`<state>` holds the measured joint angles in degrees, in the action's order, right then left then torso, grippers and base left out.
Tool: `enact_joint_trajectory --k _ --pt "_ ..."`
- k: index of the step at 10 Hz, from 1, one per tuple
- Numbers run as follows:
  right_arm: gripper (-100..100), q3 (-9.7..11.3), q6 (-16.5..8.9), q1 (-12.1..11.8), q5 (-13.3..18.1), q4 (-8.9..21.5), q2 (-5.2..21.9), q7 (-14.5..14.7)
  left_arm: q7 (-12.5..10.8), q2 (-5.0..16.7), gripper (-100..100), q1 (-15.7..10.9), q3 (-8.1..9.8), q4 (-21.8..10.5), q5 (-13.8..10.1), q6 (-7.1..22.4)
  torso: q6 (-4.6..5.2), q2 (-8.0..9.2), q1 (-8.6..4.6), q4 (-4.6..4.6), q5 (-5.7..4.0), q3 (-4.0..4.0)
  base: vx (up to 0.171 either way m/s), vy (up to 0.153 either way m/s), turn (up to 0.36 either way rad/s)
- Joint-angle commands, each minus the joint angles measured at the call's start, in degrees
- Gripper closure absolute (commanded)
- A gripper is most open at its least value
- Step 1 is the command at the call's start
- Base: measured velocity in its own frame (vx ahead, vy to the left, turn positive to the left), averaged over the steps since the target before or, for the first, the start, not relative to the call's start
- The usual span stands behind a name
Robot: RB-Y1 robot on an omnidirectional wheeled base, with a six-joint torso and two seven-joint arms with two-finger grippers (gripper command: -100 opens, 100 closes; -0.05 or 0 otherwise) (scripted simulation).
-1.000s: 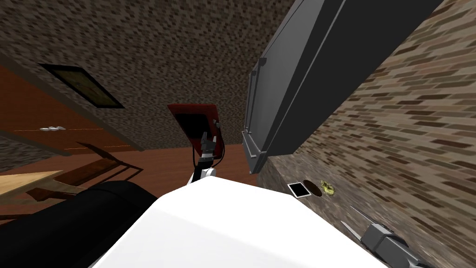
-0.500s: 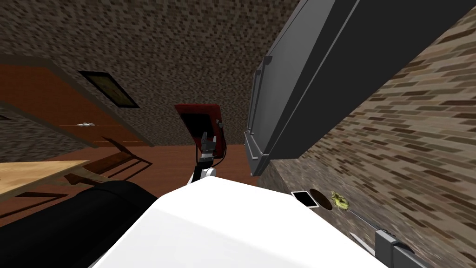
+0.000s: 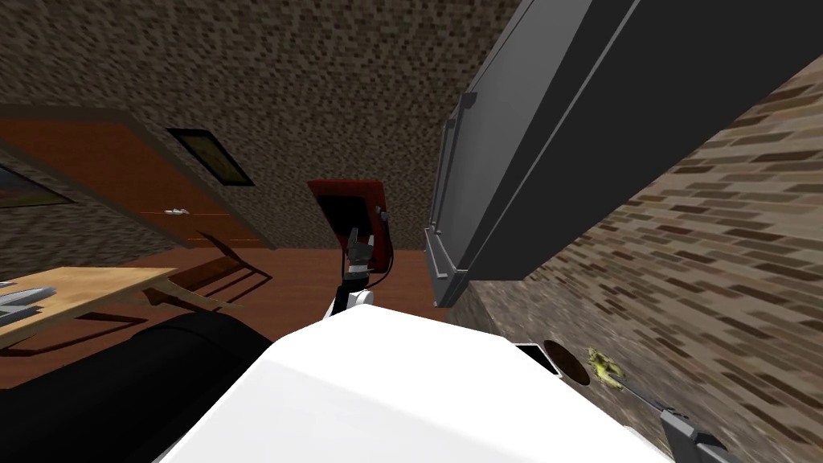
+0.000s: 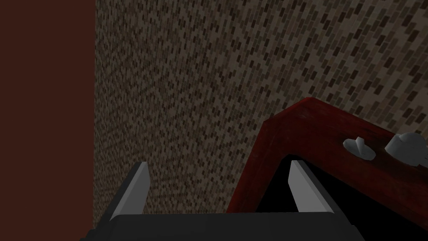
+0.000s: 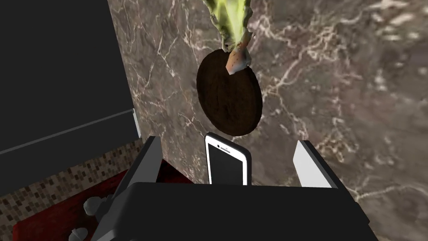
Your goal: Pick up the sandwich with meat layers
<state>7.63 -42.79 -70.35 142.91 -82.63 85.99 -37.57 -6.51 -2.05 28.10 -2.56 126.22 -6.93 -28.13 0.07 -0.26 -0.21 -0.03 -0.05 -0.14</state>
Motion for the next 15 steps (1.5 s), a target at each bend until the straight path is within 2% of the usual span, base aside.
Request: enact_joint_trajectory --k 1,2,4,5,6,7,8,9,10,11,12,13,14,15 --pt "-100 0.6 -0.7 -0.3 2.9 1.1 1.0 -0.8 0.0 0.0 0 0.0 0.0 0.0 0.0 0.0 0.0 0.0 0.0 0.0 0.0 0.0 0.043 -0.049 0.117" --pt "-100 2.0 -1.6 -0.8 4.7 3.1 3.1 -2.1 0.0 0.0 0 0.0 0.0 0.0 0.0 0.0 0.05 -0.01 -0.02 0.0 -0.02 -0.01 0.055 -0.07 0.167" --pt "-100 2.0 -1.6 -0.8 7.4 3.1 3.1 -2.1 0.0 0.0 0 0.0 0.01 0.0 0.0 0.0 0.06 -0.05 -0.1 -0.01 -0.04 -0.03 0.038 -0.049 0.036" --pt "-100 3.5 -2.3 -1.1 9.3 4.9 4.9 -3.3 0.0 0.0 0 0.0 0.01 0.0 0.0 0.0 0.07 0.04 0.04 0.01 -0.01 0.02 0.041 -0.032 0.14" --pt "-100 3.5 -2.3 -1.1 11.0 4.9 4.9 -3.3 0.0 0.0 0 0.0 0.0 0.0 0.0 0.0 0.02 -0.01 0.03 0.0 0.0 0.0 0.048 -0.044 0.101" --pt "-100 5.0 -2.8 -1.4 12.9 6.6 6.5 -4.4 0.0 0.0 0 0.0 0.01 0.0 0.0 0.0 0.06 -0.03 0.01 0.0 -0.01 -0.02 0.064 -0.058 0.119" --pt "-100 5.0 -2.8 -1.4 14.6 6.6 6.5 -4.4 0.0 0.0 0 0.0 0.01 0.0 0.0 0.0 0.04 -0.08 -0.05 -0.02 -0.02 -0.05 0.056 -0.057 0.079" --pt "-100 6.5 -3.2 -1.6 16.6 8.1 7.8 -5.4 0.0 0.0 0 0.0 0.01 0.0 0.0 0.0 0.05 -0.07 -0.04 -0.02 -0.03 -0.05 0.063 -0.072 0.144" --pt "-100 6.5 -3.2 -1.6 17.7 8.1 7.8 -5.4 0.0 0.0 0 0.0 0.01 0.0 0.0 0.0 0.02 -0.11 -0.09 -0.03 -0.03 -0.07 0.049 -0.062 0.071" --pt "-100 7.9 -3.4 -1.8 19.1 9.3 8.9 -6.3 0.0 0.0 0 0.0 0.01 0.0 0.0 0.0 0.07 -0.06 -0.05 -0.02 -0.03 -0.04 0.051 -0.048 0.108" --pt "-100 7.9 -3.4 -1.8 20.5 9.3 8.9 -6.3 0.0 0.0 0 0.0 0.0 0.0 0.0 0.0 0.04 -0.06 -0.02 -0.01 -0.02 -0.04 0.048 -0.046 0.054" --pt "-100 9.2 -3.5 -1.9 22.2 10.3 9.8 -7.0 0.0 0.0 0 0.0 0.01 0.0 0.0 0.0 0.07 -0.05 0.01 -0.01 -0.02 -0.03 0.071 -0.062 0.098" --pt "-100 9.2 -3.5 -1.9 22.9 10.3 9.8 -7.0 0.0 0.0 0 0.0 0.01 0.0 0.0 0.0 0.05 -0.11 -0.04 -0.02 -0.02 -0.06 0.056 -0.054 0.049" --pt "-100 10.4 -3.5 -1.9 24.8 11.0 10.5 -7.6 0.0 0.0 0 0.0 0.01 0.0 0.0 0.0 0.07 -0.08 -0.01 -0.02 -0.03 -0.05 0.055 -0.042 0.091"
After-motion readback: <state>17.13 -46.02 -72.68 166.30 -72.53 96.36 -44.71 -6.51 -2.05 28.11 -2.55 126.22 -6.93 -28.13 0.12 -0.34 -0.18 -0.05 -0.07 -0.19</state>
